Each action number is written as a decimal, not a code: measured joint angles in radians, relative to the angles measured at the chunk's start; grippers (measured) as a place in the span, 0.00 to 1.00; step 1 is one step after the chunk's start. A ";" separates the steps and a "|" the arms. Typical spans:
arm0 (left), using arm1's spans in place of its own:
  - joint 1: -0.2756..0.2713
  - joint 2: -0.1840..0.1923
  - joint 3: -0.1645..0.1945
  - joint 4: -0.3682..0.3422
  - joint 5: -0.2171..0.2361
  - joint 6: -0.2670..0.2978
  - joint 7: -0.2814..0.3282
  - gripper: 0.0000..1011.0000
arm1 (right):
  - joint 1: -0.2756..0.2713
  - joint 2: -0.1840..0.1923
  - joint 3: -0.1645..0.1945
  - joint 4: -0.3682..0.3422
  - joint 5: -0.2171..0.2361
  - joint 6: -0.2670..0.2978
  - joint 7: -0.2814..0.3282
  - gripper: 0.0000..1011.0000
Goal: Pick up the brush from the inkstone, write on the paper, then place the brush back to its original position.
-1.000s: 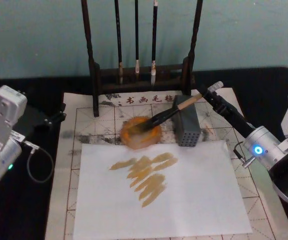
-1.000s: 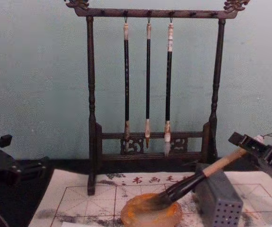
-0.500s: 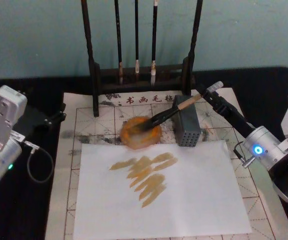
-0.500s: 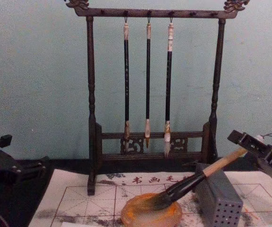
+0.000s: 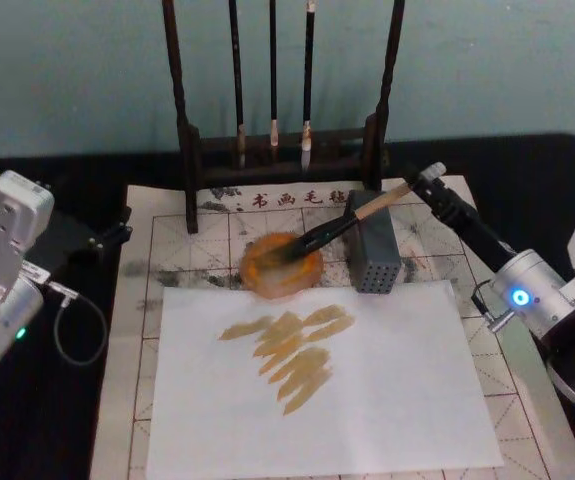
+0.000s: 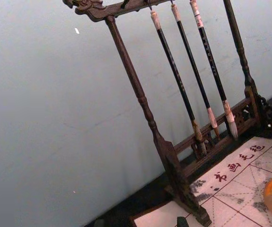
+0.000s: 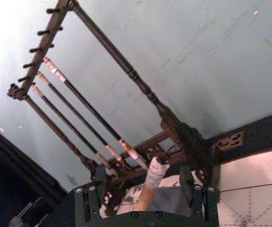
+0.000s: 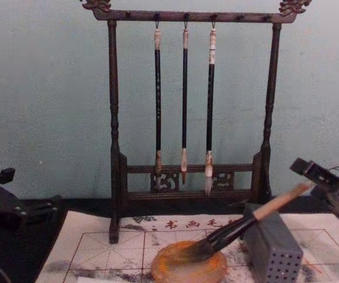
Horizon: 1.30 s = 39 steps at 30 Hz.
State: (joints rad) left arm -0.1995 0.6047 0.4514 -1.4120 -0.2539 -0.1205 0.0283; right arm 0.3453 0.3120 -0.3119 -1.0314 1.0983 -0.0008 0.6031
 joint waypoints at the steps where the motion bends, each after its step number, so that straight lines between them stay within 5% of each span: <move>1: 0.000 0.000 0.000 0.000 0.000 0.000 0.000 0.99 | -0.002 0.001 0.002 -0.003 0.000 -0.001 -0.003 0.99; 10: 0.000 0.000 0.000 0.000 0.000 0.000 0.000 0.99 | -0.066 0.050 0.012 -0.109 -0.050 -0.024 -0.078 0.99; 21: 0.000 0.000 0.000 0.000 0.000 0.000 0.000 0.99 | -0.150 0.124 -0.008 -0.254 -0.241 -0.052 -0.256 0.99; 28: 0.000 0.000 0.000 0.000 0.000 0.000 0.000 0.99 | -0.163 0.116 -0.021 -0.286 -0.379 -0.080 -0.406 0.99; 39: 0.000 0.000 0.000 0.000 0.000 0.000 0.000 0.99 | -0.138 0.073 -0.045 -0.260 -0.528 -0.089 -0.536 0.99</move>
State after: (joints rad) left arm -0.1995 0.6046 0.4514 -1.4119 -0.2539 -0.1205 0.0283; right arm 0.2078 0.3852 -0.3574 -1.2917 0.5706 -0.0894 0.0675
